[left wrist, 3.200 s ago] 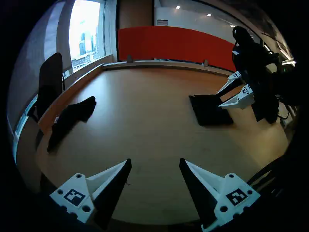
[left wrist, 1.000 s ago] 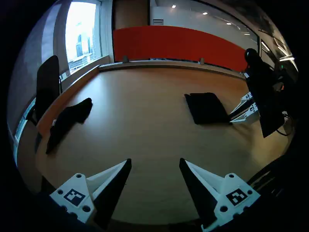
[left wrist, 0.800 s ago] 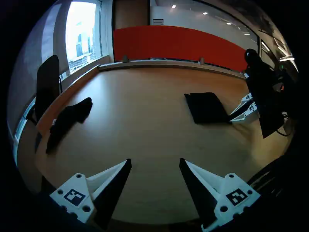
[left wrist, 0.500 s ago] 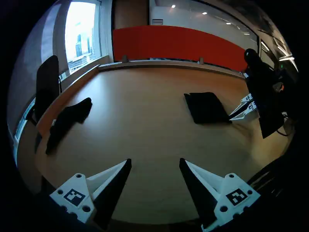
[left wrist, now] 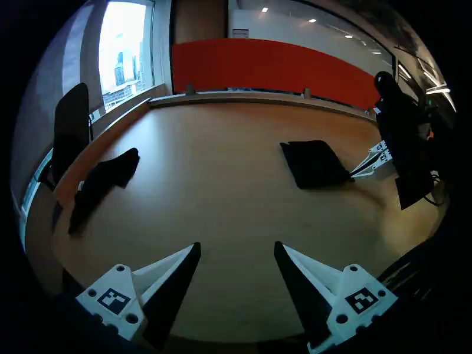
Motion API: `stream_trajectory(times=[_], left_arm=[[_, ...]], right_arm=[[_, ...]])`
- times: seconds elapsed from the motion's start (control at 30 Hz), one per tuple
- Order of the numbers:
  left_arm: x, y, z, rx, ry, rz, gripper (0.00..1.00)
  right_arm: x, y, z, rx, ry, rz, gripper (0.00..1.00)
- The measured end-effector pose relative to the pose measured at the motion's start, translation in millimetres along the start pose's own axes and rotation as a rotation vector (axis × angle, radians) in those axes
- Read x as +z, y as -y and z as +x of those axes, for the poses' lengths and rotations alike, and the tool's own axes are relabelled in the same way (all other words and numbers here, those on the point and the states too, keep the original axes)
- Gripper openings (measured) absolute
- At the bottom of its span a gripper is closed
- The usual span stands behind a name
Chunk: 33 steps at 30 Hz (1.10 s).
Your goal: Fold towel
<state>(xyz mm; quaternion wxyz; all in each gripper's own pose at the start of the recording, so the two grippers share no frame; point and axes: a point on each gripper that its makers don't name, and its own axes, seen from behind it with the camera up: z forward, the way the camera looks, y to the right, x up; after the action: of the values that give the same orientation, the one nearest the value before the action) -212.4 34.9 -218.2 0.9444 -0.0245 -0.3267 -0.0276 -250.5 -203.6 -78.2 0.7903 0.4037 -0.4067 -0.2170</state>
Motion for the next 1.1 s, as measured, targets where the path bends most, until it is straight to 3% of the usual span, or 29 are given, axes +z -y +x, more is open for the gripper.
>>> stream_trajectory(times=[0.47, 0.87, 1.1], left_arm=[[0.5, 3.4, 4.7, 0.004, -0.011, -0.008, 0.92], [3.7, -0.7, 24.9, 0.022, -0.042, -0.033, 0.92], [4.9, -4.7, 36.9, 0.032, -0.061, -0.046, 0.92]], right_arm=[[-28.1, -21.2, 57.6, -0.025, -0.099, -0.051, 0.02], [-67.9, -50.6, 135.7, -0.063, -0.234, -0.109, 0.02], [-93.0, -66.5, 162.2, -0.072, -0.289, -0.137, 0.02]])
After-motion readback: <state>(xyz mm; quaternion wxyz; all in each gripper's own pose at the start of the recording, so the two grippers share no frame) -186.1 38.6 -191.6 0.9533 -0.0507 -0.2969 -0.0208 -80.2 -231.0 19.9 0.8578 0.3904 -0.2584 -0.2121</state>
